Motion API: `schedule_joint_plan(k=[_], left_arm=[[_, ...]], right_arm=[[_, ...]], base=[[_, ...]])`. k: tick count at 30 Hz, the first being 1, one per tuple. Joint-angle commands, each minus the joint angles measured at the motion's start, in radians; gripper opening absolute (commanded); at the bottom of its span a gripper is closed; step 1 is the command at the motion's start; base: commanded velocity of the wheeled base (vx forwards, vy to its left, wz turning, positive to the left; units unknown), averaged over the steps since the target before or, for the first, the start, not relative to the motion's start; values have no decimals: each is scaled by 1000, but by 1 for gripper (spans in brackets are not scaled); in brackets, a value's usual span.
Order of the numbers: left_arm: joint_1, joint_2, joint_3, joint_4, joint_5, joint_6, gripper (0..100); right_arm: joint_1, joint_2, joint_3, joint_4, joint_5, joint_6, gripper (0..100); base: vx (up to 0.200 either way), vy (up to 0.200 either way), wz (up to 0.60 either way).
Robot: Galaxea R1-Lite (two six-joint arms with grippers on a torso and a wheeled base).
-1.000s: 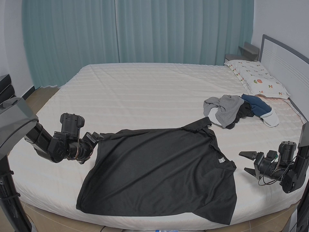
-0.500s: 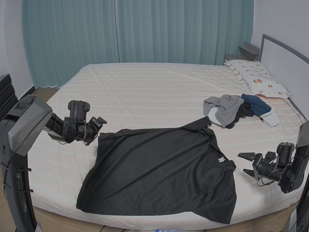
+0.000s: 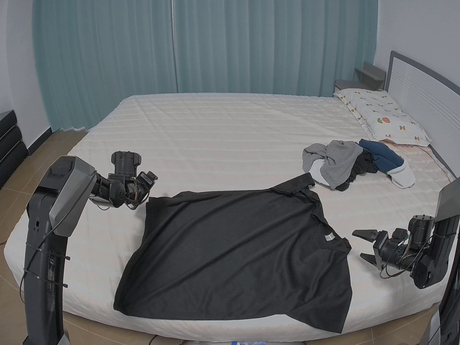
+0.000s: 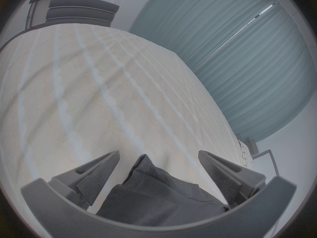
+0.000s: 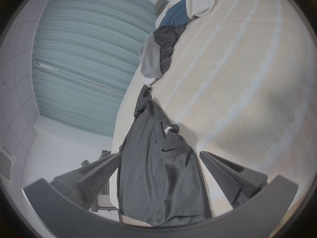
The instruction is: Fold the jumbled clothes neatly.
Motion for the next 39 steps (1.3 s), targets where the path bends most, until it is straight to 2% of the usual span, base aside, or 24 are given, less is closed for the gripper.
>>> schedule_joint_plan(k=[1, 13, 14, 24, 31, 39], left_arm=[[3, 45, -19, -2, 8, -1, 100], [-20, 52, -20, 5, -3, 1, 100], [-20, 55, -22, 5, -3, 2, 0], [-14, 73, -71, 1, 17, 1, 0], [9, 125, -183, -2, 115, 1, 0], [35, 156, -243, -2, 129, 2, 0]], right_arm=[[-1, 52, -7, -2, -1, -2, 100], [9, 72, -14, -3, -1, -2, 100], [9, 72, -14, -2, -1, -2, 100], [9, 72, -14, -3, -1, -2, 100], [9, 73, -14, -3, -3, -2, 100], [9, 73, -14, -3, -3, -2, 100]], base=[[0, 0, 0], [0, 0, 0], [0, 0, 0], [0, 0, 0], [0, 0, 0], [0, 0, 0]])
